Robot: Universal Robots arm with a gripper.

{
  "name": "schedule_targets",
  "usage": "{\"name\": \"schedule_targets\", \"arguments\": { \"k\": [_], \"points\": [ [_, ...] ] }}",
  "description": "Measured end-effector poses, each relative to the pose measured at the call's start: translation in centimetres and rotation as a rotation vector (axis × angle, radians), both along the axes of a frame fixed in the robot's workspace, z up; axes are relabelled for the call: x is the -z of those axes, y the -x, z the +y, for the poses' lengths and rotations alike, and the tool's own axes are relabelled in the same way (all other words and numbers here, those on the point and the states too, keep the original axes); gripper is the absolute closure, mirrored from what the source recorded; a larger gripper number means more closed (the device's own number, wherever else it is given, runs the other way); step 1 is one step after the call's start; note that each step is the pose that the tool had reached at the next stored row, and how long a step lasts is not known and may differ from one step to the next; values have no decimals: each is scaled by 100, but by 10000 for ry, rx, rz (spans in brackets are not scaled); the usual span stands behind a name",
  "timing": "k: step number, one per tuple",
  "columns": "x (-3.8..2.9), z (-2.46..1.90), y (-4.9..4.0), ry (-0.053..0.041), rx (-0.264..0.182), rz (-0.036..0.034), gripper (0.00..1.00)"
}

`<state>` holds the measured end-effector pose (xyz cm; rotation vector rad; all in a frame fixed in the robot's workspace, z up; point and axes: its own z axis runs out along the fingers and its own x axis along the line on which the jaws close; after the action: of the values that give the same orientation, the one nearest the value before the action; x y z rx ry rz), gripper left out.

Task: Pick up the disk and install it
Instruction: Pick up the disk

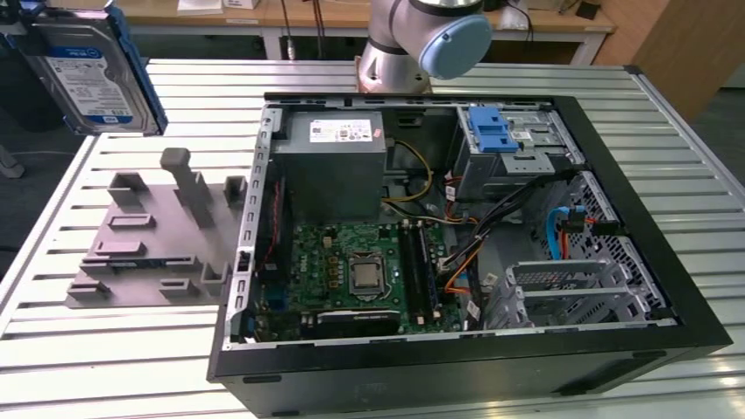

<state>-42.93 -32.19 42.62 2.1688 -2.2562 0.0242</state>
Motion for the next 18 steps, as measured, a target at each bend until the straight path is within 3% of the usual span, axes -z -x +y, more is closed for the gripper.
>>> {"name": "schedule_targets", "arguments": {
  "k": [2,18],
  "points": [
    [-31,0,0,-1,-1,-1,64],
    [-32,0,-8,-1,0,-2,64]
  ]
}}
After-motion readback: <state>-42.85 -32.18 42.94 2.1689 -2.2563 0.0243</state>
